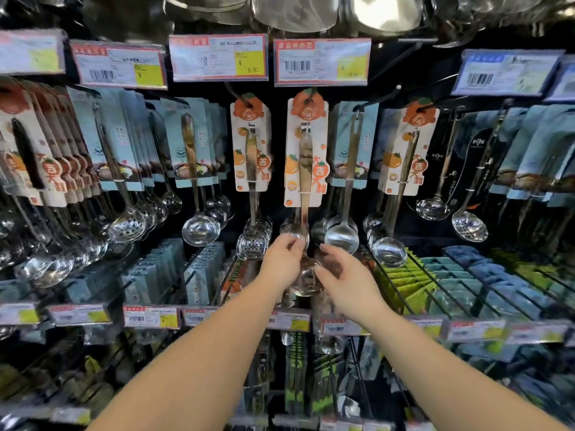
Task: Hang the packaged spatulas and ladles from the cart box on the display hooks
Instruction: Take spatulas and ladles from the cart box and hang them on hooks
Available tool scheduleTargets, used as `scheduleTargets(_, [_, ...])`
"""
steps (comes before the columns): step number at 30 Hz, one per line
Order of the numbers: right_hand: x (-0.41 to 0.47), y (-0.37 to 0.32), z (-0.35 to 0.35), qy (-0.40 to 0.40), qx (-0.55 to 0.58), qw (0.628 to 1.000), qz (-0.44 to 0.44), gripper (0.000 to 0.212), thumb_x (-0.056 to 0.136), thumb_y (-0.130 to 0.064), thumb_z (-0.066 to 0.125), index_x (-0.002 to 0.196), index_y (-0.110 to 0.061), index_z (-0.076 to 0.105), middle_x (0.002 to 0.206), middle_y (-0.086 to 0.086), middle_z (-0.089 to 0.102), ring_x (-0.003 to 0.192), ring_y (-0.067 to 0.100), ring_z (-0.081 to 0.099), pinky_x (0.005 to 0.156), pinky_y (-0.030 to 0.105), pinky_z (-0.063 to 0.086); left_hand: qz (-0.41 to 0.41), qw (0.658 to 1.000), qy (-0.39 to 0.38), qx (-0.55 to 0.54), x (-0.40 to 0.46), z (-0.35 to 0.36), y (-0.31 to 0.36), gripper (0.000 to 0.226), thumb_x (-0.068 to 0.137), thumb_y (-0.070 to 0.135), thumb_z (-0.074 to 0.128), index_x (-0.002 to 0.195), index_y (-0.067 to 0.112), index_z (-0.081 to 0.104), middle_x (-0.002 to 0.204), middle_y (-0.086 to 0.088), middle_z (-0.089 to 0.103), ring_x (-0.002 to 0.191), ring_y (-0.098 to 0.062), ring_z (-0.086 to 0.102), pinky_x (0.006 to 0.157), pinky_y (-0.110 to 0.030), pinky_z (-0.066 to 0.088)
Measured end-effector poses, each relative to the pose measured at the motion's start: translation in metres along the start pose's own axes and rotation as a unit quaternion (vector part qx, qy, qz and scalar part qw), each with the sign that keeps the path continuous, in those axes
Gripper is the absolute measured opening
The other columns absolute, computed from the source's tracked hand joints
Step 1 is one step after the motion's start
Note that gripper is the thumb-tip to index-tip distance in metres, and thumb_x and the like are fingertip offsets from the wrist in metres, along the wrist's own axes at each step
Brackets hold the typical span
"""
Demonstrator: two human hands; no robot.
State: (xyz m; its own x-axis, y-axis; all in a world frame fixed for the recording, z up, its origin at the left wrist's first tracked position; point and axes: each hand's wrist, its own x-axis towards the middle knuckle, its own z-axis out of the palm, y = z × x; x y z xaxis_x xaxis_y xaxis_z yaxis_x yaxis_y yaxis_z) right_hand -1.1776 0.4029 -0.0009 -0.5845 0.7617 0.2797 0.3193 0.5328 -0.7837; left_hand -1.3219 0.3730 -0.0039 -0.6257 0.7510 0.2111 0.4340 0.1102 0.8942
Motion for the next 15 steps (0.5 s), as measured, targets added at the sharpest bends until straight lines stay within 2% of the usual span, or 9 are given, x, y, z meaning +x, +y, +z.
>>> scheduleTargets(4, [-0.02,0.021,-0.019,0.043,0.01,0.998,0.046,0.041,0.093,-0.03,0.058,0.134,-0.029,0.051,0.121,-0.012,0.055,0.113,0.008,0.053,0.096,0.024,0.042,-0.028,0.999,-0.02,-0.002,0.026,0.009,-0.006,0.031,0.098,0.039,0.043,0.102,0.012,0.058,0.094,-0.007,0.059,0.082,-0.021,0.053,0.073,-0.033,0.041])
scheduleTargets(7, [-0.038,0.039,-0.039,0.051,0.0,0.996,0.077,0.039,0.093,-0.033,0.057,0.132,-0.032,0.051,0.121,-0.013,0.056,0.106,0.01,0.057,0.085,0.02,0.044,-0.043,0.999,0.002,-0.01,0.037,0.016,-0.005,0.032,0.098,0.037,0.044,0.107,0.009,0.057,0.089,-0.005,0.056,0.072,-0.017,0.048,0.063,-0.03,0.037])
scheduleTargets(8, [-0.043,0.045,-0.046,0.054,0.003,0.995,0.083,0.039,0.093,-0.032,0.057,0.132,-0.03,0.052,0.121,-0.012,0.057,0.106,0.01,0.057,0.086,0.02,0.044,-0.054,0.998,0.021,-0.011,0.038,0.018,-0.006,0.032,0.098,0.037,0.045,0.11,0.009,0.055,0.089,-0.003,0.055,0.073,-0.018,0.05,0.063,-0.03,0.037])
scheduleTargets(11, [-0.056,0.058,-0.07,0.071,0.014,0.994,0.084,0.036,0.094,-0.027,0.058,0.13,-0.028,0.054,0.117,-0.009,0.058,0.111,0.01,0.055,0.096,0.025,0.043,-0.09,0.99,0.105,-0.012,0.021,0.032,-0.008,0.035,0.094,0.037,0.052,0.115,0.01,0.052,0.101,-0.006,0.059,0.094,-0.03,0.057,0.079,-0.033,0.044])
scheduleTargets(13, [-0.064,0.063,-0.089,0.076,0.017,0.994,0.08,0.037,0.095,-0.027,0.057,0.131,-0.027,0.053,0.117,-0.008,0.058,0.11,0.01,0.054,0.096,0.026,0.043,-0.081,0.978,0.181,0.065,0.0,0.048,-0.005,0.041,0.089,0.038,0.058,0.116,0.007,0.053,0.116,-0.019,0.058,0.114,-0.036,0.05,0.096,-0.041,0.04])
scheduleTargets(15, [-0.075,0.07,-0.112,0.076,0.032,0.993,0.084,0.037,0.095,-0.026,0.056,0.132,-0.026,0.052,0.119,-0.005,0.057,0.11,0.011,0.054,0.095,0.026,0.043,-0.072,0.962,0.227,0.129,-0.027,0.071,0.009,0.05,0.087,0.038,0.062,0.119,0.002,0.051,0.126,-0.026,0.051,0.121,-0.042,0.042,0.101,-0.046,0.034])
